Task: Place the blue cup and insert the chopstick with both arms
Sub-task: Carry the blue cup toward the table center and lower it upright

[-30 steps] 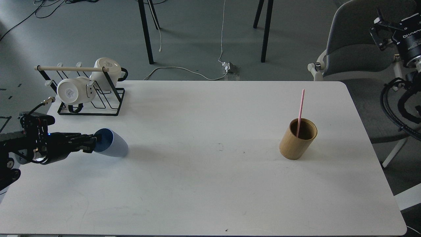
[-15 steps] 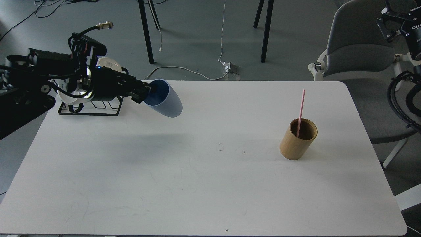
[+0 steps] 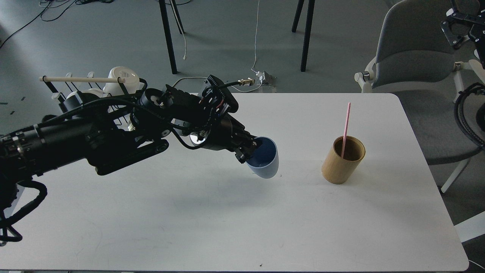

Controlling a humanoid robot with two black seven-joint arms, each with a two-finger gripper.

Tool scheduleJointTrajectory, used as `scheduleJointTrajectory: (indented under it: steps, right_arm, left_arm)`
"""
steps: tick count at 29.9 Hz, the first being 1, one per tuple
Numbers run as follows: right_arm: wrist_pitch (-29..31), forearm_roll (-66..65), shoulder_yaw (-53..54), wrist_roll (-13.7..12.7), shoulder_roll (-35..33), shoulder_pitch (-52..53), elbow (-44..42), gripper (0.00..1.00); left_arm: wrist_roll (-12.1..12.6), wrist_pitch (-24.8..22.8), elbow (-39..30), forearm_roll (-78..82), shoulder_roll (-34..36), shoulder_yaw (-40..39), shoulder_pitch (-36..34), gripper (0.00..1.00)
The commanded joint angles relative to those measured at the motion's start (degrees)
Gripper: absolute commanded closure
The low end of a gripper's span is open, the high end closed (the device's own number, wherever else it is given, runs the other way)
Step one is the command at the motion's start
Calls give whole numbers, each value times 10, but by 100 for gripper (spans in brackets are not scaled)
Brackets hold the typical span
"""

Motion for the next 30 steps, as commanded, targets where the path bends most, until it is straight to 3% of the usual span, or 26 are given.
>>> scheduleJointTrajectory:
  steps: [1, 11, 30]
  right_arm:
    - [0, 0, -1, 1, 6, -8, 1, 0]
    - [0, 0, -6, 1, 16, -15, 2, 0]
    - [0, -6, -10, 0, 16, -15, 9, 0]
  left_arm:
    - [2, 0, 19, 13, -37, 28, 8, 98]
    - [8, 0, 115, 14, -83, 32, 12, 96]
    - [7, 0, 117, 13, -83, 32, 27, 87]
